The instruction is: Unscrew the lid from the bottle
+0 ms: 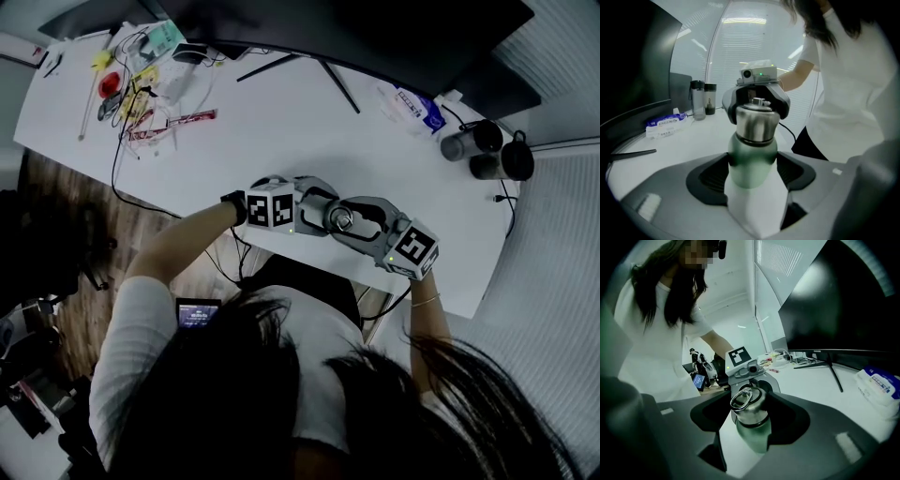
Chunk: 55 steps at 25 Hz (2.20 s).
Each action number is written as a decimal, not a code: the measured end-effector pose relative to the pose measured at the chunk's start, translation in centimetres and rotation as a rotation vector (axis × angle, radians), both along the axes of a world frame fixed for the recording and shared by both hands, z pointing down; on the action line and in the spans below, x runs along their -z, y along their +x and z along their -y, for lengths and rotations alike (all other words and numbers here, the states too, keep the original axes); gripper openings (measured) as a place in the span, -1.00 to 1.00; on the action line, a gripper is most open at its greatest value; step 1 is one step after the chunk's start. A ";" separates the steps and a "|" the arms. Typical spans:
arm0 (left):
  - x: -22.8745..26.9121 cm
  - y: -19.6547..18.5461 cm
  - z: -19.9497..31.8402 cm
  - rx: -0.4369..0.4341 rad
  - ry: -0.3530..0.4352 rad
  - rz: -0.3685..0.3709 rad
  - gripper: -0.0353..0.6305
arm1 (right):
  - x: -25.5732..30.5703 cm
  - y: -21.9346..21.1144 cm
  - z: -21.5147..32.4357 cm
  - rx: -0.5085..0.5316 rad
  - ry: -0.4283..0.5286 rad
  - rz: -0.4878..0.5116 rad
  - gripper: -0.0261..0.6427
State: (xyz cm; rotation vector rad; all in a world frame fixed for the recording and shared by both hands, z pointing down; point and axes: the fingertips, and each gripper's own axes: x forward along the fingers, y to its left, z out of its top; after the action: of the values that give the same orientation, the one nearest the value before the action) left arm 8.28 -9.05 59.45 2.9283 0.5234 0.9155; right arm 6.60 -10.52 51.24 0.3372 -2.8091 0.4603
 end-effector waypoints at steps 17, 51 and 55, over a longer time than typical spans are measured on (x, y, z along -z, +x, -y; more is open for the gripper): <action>0.0 -0.2 0.0 0.023 -0.002 0.007 0.22 | 1.8 0.6 0.7 -0.043 -0.028 0.062 -0.22; 17.4 -5.8 4.4 0.744 0.098 -0.411 -0.04 | 14.1 6.2 -0.4 -0.813 0.329 0.067 -0.22; 18.7 -5.6 4.4 0.833 0.109 -0.432 -0.15 | 14.6 7.4 -0.6 -0.898 0.329 0.068 -0.22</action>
State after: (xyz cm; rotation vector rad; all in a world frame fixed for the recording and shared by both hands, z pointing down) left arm 2.65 -13.42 40.79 2.9507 -0.7327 0.2115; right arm 14.04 -9.94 36.59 1.6905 -2.6362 0.1588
